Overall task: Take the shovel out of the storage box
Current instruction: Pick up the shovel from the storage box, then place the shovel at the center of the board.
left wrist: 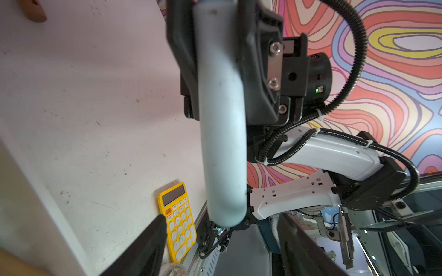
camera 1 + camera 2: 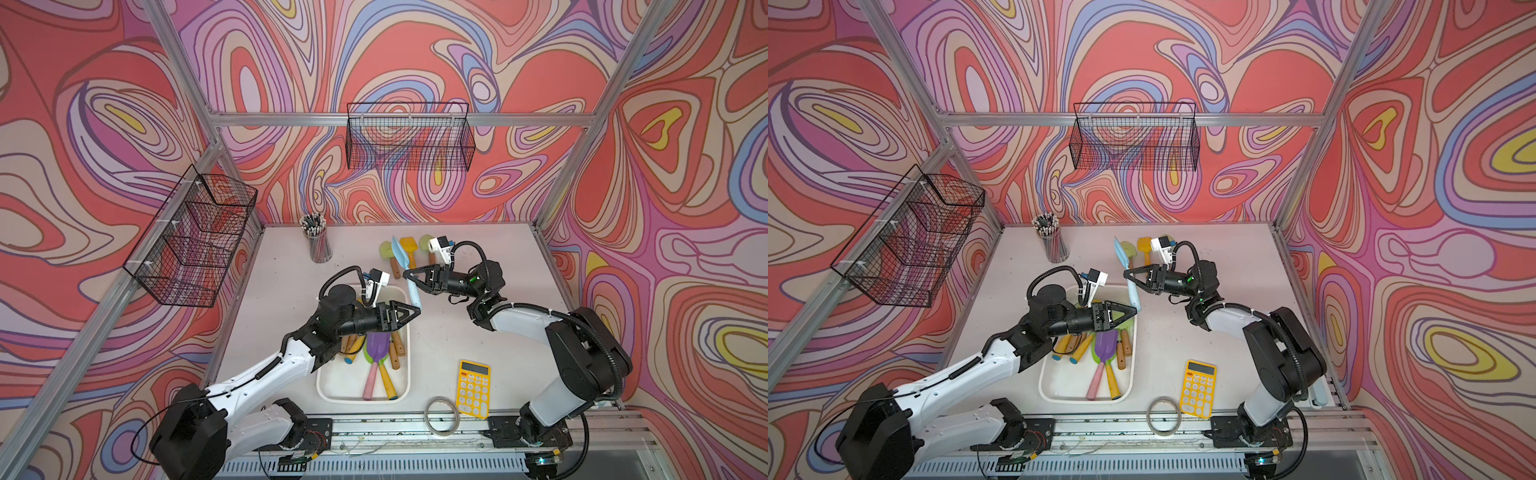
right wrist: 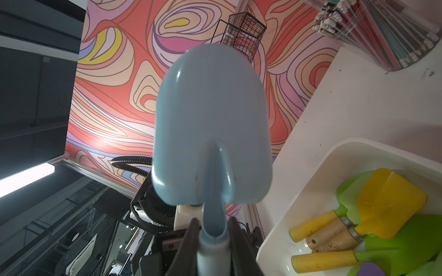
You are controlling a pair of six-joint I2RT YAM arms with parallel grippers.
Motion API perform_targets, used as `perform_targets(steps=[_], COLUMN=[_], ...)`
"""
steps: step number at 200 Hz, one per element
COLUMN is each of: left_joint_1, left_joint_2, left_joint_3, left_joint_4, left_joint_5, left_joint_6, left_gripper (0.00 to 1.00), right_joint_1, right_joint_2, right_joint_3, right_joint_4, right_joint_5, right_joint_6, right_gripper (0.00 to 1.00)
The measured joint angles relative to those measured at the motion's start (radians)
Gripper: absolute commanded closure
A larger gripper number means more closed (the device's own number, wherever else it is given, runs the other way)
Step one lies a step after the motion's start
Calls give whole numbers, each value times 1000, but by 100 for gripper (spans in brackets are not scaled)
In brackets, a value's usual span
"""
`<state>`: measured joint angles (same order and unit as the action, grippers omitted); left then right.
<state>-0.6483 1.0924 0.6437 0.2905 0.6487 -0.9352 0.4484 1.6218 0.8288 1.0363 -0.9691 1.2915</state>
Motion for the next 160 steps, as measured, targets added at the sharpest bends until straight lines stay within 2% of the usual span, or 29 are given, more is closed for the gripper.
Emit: perform_targets(steps=[20,53,80,114,160], left_joint_1=[8,8,5,-38,-161], left_joint_2=[-55,-69,-69,-70,-34], left_joint_3=[30,131,146,146,145], left_joint_4=[-193,-526,-708,-841,-931], left_joint_5=[-68,-213,-319,-416,-538], left_joint_6=[90,239,307,333,325], left_gripper=[26,36,37,37,40], right_joint_1=[-5,-26,-63,-113,-129], right_joint_2=[-30,-45,-29,50,215], right_joint_3=[62,263,379,497,674], right_joint_4=[-225,-712,-972,-1218,-1464], right_joint_5=[10,96,180,324,627], right_joint_6=[-129,-420,-586,-727,-869], right_gripper=[91,91,92,91,91])
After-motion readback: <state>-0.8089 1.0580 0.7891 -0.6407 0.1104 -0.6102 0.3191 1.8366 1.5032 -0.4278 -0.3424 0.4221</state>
